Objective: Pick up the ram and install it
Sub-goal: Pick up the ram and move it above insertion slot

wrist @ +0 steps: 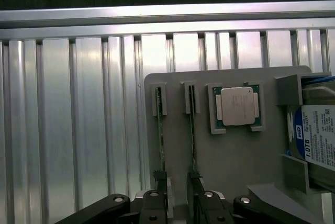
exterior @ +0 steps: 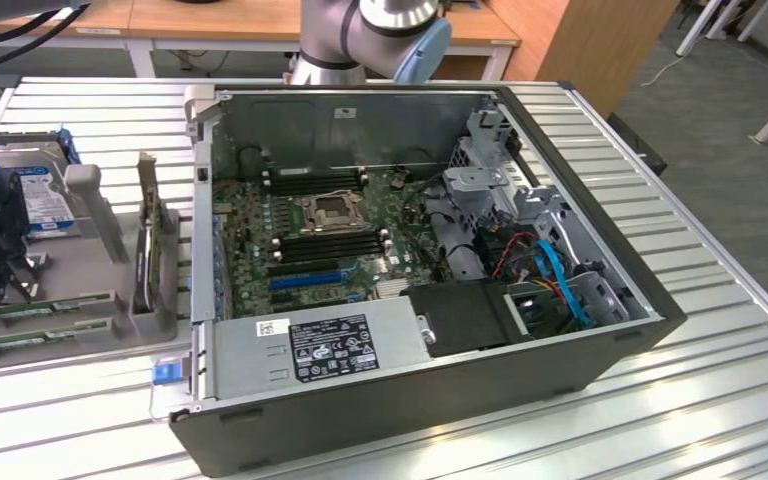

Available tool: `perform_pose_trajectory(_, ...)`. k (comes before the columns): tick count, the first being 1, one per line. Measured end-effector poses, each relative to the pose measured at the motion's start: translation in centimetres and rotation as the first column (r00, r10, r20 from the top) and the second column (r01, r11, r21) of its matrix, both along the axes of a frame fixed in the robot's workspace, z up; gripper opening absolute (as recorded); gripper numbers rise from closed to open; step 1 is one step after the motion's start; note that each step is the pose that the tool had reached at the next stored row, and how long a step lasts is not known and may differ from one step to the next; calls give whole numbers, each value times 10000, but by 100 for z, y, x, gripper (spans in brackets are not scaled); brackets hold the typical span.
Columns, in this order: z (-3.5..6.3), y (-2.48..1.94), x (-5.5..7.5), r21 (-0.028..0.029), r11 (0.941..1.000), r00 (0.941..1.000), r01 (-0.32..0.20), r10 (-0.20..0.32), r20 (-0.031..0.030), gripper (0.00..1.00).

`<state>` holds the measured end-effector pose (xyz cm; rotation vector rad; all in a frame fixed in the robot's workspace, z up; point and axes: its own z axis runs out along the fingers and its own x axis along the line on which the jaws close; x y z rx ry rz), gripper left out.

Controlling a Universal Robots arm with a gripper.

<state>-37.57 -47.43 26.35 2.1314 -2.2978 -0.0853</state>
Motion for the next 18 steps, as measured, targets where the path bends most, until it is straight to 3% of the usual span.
perform_pose_trajectory(18, -89, -2, 0, 0, 10000, 10000, -1, 1, 0, 30)
